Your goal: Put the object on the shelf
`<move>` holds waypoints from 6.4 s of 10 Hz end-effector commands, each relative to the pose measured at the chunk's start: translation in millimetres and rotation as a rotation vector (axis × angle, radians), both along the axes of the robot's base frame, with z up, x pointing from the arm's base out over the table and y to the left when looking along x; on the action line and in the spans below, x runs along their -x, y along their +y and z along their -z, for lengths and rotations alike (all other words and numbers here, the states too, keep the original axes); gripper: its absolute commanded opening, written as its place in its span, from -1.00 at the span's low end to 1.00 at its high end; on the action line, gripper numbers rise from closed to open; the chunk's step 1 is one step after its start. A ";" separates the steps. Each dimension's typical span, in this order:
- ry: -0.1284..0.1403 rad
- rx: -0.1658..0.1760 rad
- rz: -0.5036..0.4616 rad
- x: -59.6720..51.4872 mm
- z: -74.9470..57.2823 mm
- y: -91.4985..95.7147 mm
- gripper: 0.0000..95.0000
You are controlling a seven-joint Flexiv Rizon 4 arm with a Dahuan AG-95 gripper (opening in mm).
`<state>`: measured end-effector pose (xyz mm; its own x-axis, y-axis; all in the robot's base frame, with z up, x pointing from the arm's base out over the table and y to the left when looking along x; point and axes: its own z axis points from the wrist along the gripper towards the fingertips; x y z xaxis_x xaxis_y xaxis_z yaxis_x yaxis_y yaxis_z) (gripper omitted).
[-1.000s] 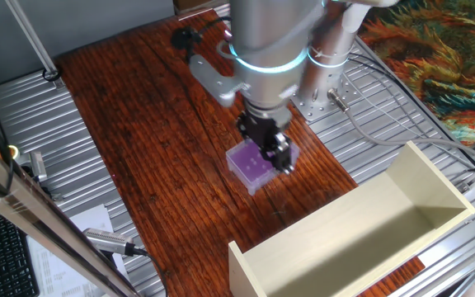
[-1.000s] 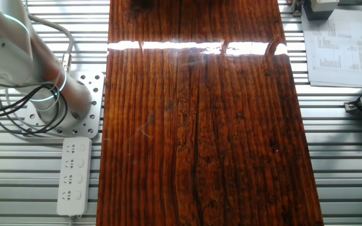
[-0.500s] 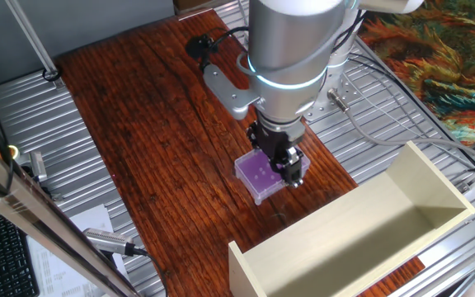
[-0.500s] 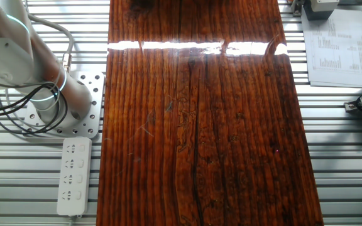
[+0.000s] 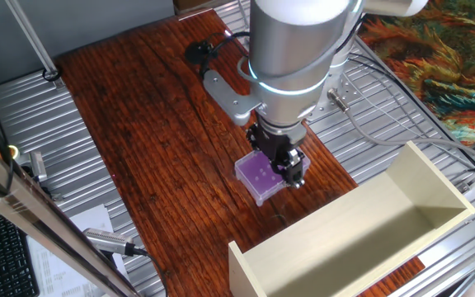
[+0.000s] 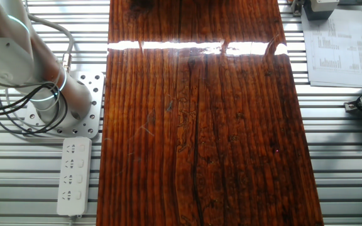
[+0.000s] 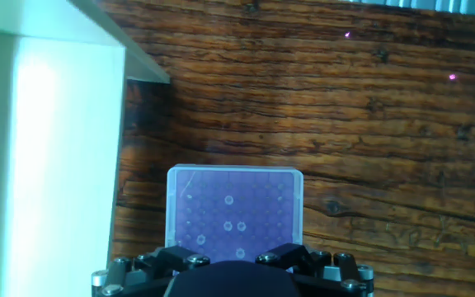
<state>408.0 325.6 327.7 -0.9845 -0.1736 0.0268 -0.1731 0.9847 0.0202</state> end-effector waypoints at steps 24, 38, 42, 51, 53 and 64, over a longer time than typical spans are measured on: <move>0.001 0.019 0.132 15.1 16.5 95.4 -1.00; 0.006 0.023 0.124 20.6 16.4 128.7 -1.00; 0.006 0.020 0.119 20.6 15.3 132.8 -1.00; 0.006 0.024 0.118 22.5 18.1 141.0 -1.00; 0.004 0.024 0.123 22.2 19.0 140.8 -1.00; -0.001 0.023 0.106 21.5 21.6 140.4 -0.60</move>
<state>386.8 466.1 306.0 -0.9972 -0.0688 0.0279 -0.0689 0.9976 -0.0039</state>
